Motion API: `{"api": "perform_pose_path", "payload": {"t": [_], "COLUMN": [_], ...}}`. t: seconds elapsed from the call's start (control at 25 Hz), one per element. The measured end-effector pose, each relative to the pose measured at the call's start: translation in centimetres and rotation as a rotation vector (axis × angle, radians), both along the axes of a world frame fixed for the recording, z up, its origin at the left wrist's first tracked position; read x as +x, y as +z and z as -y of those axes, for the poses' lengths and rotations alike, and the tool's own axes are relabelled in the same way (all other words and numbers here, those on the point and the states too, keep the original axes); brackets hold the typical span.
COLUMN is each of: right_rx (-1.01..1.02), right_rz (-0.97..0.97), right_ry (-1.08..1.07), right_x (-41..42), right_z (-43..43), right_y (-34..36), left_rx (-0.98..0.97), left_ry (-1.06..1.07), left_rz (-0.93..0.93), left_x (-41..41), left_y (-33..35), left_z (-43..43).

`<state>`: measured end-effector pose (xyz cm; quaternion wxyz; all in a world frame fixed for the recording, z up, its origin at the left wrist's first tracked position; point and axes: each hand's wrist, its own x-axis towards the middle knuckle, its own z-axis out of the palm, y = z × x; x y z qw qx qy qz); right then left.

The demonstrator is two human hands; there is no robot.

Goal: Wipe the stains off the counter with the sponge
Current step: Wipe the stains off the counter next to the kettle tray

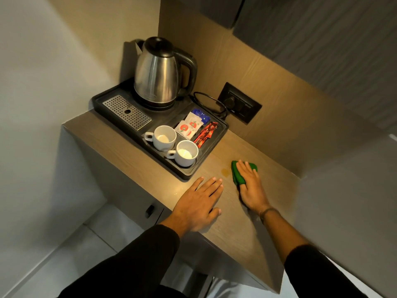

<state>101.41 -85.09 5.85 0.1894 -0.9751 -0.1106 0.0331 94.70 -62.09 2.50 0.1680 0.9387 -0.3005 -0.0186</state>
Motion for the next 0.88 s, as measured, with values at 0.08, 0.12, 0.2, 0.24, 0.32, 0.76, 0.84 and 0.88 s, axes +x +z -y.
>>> {"api": "perform_pose_path", "payload": {"t": [0.08, 0.12, 0.2, 0.24, 0.32, 0.76, 0.84, 0.88], "right_rx": [-0.018, -0.003, 0.008, 0.022, 0.058, 0.034, 0.003, -0.029], "right_rz": [0.0, 0.003, -0.008, -0.025, -0.071, -0.086, -0.078, -0.072], "right_ry": [0.086, 0.077, -0.051, -0.131, -0.098, 0.084, 0.209, 0.26], "right_x": [-2.6, -2.2, 0.5, 1.8, 2.2, 1.6, -0.2, -1.6], "right_z": [3.0, 3.7, 2.7, 1.0, -2.4, -2.6, -1.6, 0.1], "right_y": [-0.3, 0.0, 0.6, 1.0, 1.5, 1.5, 0.9, 0.4], "left_rx": [0.002, 0.0, 0.012, 0.021, 0.028, 0.032, 0.03, 0.029], "left_ry": [0.004, 0.007, -0.003, -0.005, -0.007, -0.015, -0.017, -0.012], "left_rz": [0.0, 0.003, 0.002, 0.004, -0.001, -0.011, -0.017, -0.013], "left_x": [0.0, 0.1, 0.1, 0.0, -0.1, 0.1, 0.1, 0.1], "left_y": [-0.1, -0.1, 0.3, 0.3, 0.5, 0.3, 0.3, 0.2], "left_z": [0.0, 0.0, 0.0, 0.0, 0.0, 0.0, 0.0, 0.0]}}
